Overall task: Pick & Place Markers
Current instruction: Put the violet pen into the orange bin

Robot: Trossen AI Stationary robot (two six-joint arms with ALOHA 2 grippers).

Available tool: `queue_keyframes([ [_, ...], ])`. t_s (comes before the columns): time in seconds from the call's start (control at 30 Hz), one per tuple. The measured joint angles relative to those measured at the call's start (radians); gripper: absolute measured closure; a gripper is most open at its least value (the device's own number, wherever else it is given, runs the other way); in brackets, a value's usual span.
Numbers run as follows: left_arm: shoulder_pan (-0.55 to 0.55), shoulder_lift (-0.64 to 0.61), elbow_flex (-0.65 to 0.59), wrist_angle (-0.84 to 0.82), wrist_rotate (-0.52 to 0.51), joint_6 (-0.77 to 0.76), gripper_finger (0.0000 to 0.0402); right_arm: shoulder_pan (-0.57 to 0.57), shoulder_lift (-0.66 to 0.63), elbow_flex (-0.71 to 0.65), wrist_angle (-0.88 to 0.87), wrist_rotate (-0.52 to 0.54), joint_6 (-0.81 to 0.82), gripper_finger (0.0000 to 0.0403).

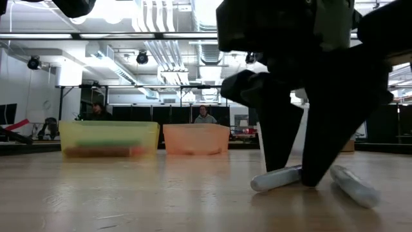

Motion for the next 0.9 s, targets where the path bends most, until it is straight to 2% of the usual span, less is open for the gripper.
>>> queue_keyframes([
  [0.2, 0.000, 0.000, 0.000, -0.026, 0.000, 0.000, 0.0223, -0.010, 0.022, -0.014, 0.018, -0.004, -0.007, 0.0283],
  [0.47, 0.000, 0.000, 0.000, -0.039, 0.000, -0.001, 0.0223, -0.024, 0.012, -0.018, 0.026, -0.009, -0.025, 0.0374],
  [0.9, 0.000, 0.000, 0.000, -0.042, 0.000, -0.001, 0.0223, -0.024, 0.010, -0.012, 0.024, -0.002, 0.009, 0.0375],
])
